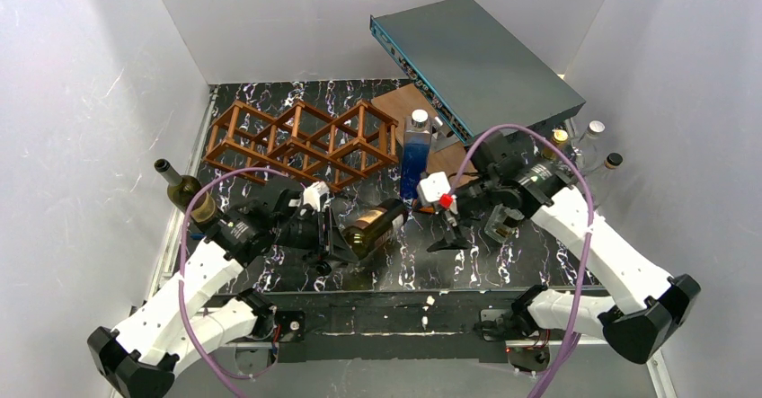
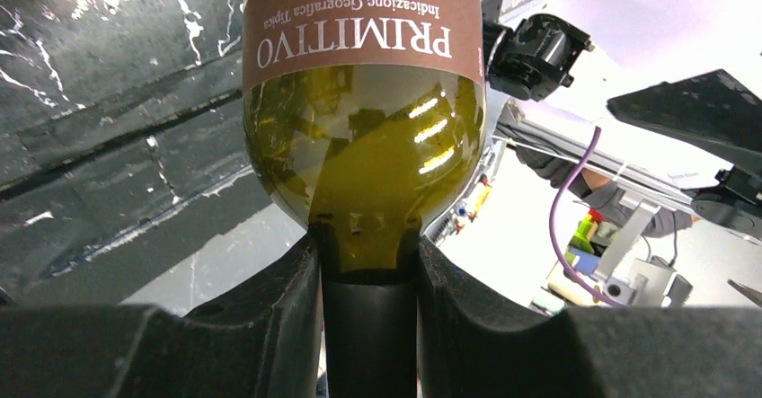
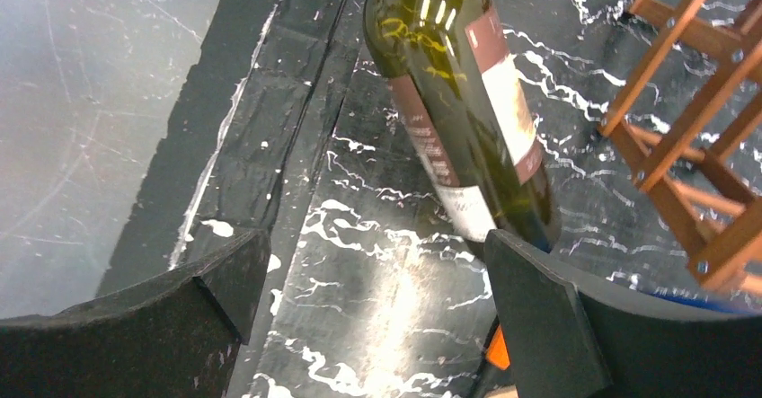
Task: Take the wine bottle off the wine rack
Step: Pick up the wine bottle from the wine rack.
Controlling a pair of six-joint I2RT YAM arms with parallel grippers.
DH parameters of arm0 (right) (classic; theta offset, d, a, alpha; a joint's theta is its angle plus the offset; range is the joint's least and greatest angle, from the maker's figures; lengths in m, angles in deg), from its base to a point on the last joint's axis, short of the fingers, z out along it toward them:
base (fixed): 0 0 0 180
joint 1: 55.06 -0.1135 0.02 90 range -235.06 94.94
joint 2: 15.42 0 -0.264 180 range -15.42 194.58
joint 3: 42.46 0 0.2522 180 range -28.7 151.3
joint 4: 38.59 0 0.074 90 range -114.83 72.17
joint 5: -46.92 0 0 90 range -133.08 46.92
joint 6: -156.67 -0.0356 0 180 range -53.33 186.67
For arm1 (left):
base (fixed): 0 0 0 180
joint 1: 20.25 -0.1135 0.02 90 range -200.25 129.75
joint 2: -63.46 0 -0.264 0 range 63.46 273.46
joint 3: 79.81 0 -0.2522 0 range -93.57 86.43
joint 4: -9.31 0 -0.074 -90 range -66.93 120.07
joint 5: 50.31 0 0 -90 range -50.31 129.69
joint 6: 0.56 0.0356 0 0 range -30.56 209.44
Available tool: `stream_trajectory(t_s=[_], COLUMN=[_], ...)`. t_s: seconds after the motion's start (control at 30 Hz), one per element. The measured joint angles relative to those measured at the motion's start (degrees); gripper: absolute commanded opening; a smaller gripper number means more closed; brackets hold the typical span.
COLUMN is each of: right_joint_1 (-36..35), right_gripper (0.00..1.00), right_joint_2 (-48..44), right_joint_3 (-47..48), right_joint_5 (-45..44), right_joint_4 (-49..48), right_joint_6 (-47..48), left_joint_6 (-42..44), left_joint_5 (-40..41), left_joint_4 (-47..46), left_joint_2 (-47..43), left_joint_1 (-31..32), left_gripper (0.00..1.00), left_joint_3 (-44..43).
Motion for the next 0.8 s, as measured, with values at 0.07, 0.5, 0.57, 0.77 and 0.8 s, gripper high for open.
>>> stream_trajectory(t_s=[0.07,0.5,0.57,0.77,0.8], right_joint_1=[-2.4,-16.6,-17.6,-20.4,-20.5], right_gripper=[0.98,0.99,0.98,0.98,0.99], right_joint_2=[1.3,10.1,10.5,10.9,11.0], right_joint_3=[0.0,-0.1,-0.4,-6.4,-7.2], right_joint_5=[-1.4,-14.2,-15.3,-18.9,-19.1], right_joint_4=[-1.5,-17.0,-18.3,-24.8,-25.7], right_joint_6=[1.2,0.1,0.1,-1.2,-1.7], left_joint_6=[-0.3,-1.2,-1.1,-0.8,-0.8], left_joint_5=[-1.3,-7.7,-8.5,-9.5,-9.5], left_joint_4=[0.6,2.1,2.1,2.1,2.1], left_joint_2=[1.3,11.0,12.1,14.5,14.7], left_joint_1=[0.0,1.0,1.0,1.0,1.0], left_gripper=[0.00,0.00,0.00,0.00,0.00], left_joint_3=[-0.9,-4.9,-5.6,-6.7,-7.0])
